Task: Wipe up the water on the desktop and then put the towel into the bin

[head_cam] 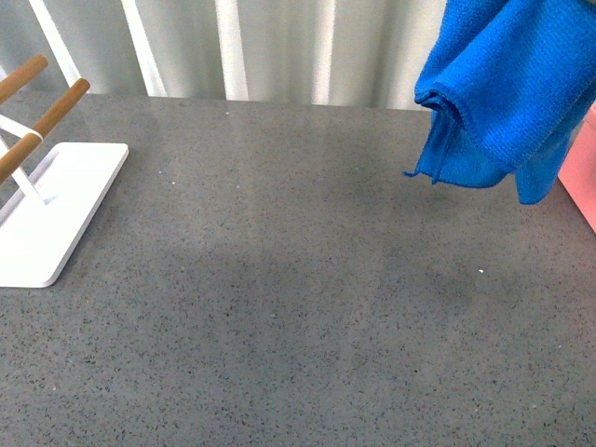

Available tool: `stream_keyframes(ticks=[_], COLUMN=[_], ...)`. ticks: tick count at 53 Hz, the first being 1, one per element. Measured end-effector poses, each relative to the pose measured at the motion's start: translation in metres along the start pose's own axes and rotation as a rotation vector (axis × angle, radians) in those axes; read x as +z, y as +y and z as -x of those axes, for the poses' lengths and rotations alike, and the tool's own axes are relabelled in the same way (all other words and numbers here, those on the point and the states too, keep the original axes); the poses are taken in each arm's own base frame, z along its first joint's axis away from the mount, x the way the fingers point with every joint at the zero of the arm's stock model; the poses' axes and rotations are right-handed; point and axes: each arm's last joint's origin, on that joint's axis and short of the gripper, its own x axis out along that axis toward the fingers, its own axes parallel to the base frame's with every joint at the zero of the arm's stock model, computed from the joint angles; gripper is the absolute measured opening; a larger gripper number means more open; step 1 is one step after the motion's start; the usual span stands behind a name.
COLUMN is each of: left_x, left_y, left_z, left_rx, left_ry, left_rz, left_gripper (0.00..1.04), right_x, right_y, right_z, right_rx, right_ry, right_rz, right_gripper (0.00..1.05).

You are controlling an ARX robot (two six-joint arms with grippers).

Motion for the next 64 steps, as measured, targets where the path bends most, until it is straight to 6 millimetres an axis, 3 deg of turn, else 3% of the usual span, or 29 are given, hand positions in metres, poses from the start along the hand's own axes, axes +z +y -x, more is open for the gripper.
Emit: stream_keyframes(ticks=[3,8,13,18,22,33,43,64], left_x=[-0.002,-0.011,-0.021,-0.029,-0.038,-0.050,-0.059,-0.072], left_y=[0.002,0.008,0.014,0.018,0.021,0.024,0.033,0.030], left_z=[0.001,0.006,0.017,0.026,0.033,0.045,0.057,0.069], left_rx=[0.033,0.313,0.471,0.498,0.500,0.501,0.501,0.504], left_ry=[-0.014,-0.156,-0.188,-0.188,-0.181,-0.185,-0.178,-0.181], left_rz=[-0.006,-0.136,-0.203,-0.233,-0.250,-0.260,-0.266,-0.267], left_gripper=[0.97,0.81,0.67,0.52,0.34,0.03,0.03,0.03], right_x=[-0.001,-0.001,-0.002,-0.004,-0.006,-0.006,-0.006,-0.006], right_y=[0.000,0.002,0.002,0.002,0.001,0.000,0.004,0.014], right_z=[-0.001,-0.001,-0.001,0.000,0.000,0.004,0.004,0.001], right_rx=[-0.001,0.002,0.002,0.002,0.001,-0.006,-0.001,0.013], right_ry=[0.001,0.002,0.006,0.013,0.031,0.035,0.035,0.042], right_rz=[0.000,0.002,0.002,0.004,0.004,0.009,0.018,0.037], right_gripper=[0.04,0.04,0.04,0.04,0.04,0.04,0.04,0.04])
